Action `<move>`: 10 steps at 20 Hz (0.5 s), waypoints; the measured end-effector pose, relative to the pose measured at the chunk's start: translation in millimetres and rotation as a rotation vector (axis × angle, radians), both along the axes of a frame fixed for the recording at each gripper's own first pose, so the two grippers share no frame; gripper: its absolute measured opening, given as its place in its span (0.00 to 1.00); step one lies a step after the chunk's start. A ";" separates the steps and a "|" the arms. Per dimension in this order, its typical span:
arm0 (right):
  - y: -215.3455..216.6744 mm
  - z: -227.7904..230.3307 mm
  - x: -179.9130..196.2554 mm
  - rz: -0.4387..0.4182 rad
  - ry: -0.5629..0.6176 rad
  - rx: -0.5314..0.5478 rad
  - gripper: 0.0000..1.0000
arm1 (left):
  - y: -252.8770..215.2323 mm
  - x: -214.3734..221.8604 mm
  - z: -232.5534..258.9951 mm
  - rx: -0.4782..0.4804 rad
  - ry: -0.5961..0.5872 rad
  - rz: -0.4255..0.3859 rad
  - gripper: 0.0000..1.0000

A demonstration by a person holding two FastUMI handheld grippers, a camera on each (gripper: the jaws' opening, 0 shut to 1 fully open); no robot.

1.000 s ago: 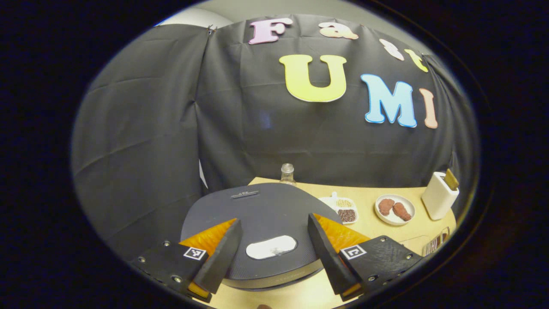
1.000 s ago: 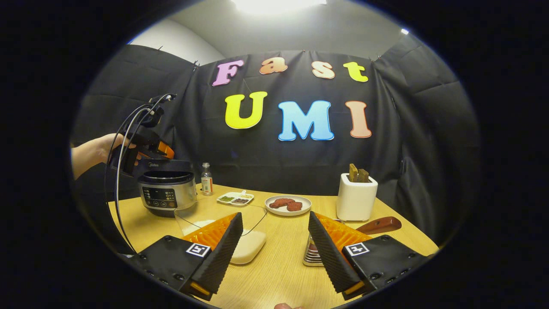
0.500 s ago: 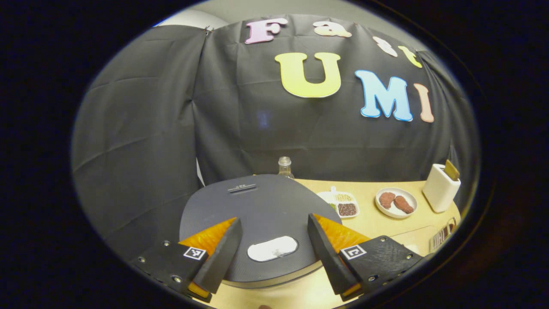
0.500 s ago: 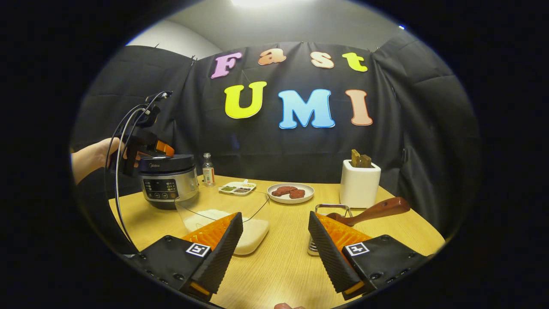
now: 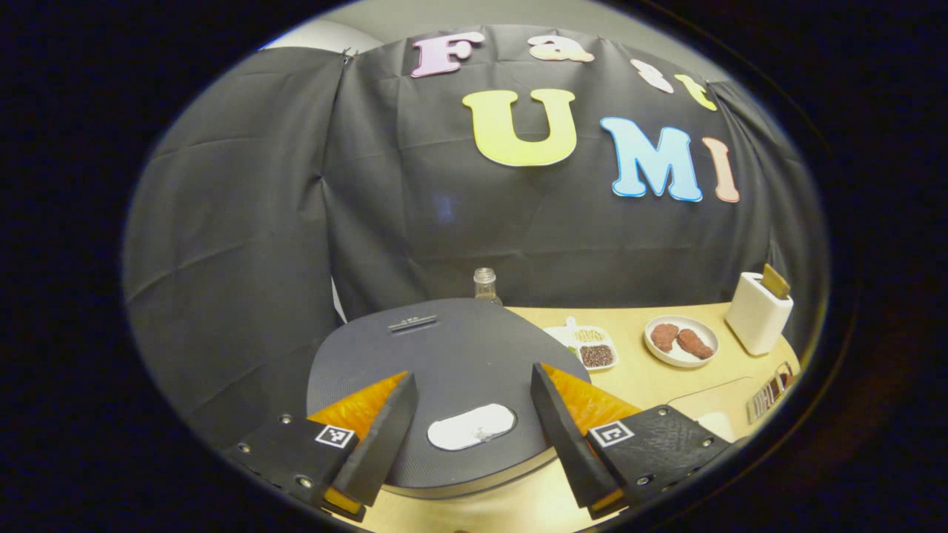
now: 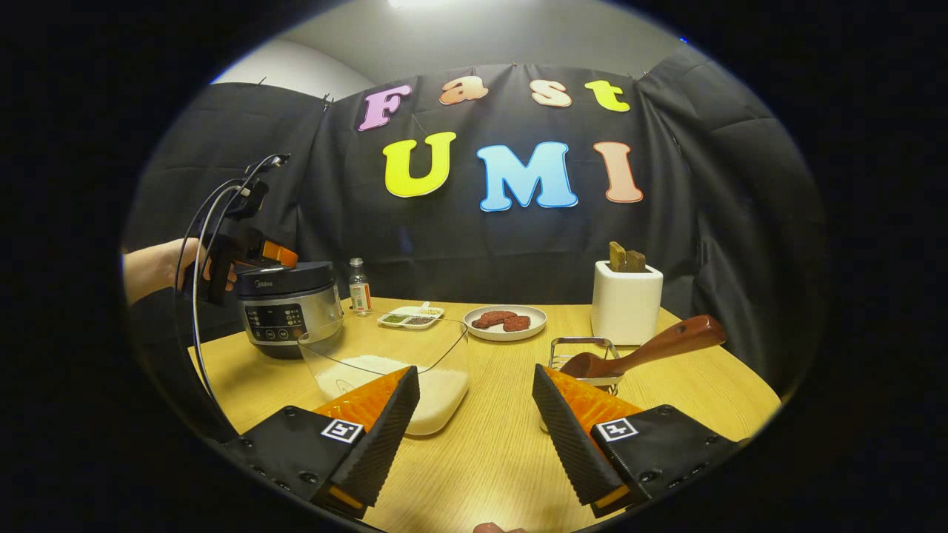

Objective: Close the left gripper, press the button to open the rice cooker; take a wooden spoon from the chopstick holder with the right hand, scoop a spoonful of rice and pour it into the rice cooker, then put the wooden spoon back into the chopstick holder.

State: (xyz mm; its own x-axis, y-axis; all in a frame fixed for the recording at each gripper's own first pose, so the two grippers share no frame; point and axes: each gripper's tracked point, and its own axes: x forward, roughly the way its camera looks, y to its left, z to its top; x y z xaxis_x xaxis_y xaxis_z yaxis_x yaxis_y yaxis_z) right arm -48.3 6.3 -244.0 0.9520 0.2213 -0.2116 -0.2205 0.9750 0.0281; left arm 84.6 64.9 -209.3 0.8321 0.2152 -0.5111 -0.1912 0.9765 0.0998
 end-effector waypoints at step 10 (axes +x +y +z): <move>-6.1 11.4 0.8 -0.016 -0.014 -0.031 0.98 | -0.9 -0.3 12.8 0.042 -0.102 0.024 0.99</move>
State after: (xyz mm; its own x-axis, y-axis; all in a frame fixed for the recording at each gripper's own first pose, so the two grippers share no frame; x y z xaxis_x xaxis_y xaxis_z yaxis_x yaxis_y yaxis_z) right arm -47.5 0.2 -232.6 0.9583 0.1994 -0.2047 -0.2047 0.9788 -0.0052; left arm 84.4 64.0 -196.5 0.8735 0.2556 -0.4143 -0.2260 0.9667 0.1198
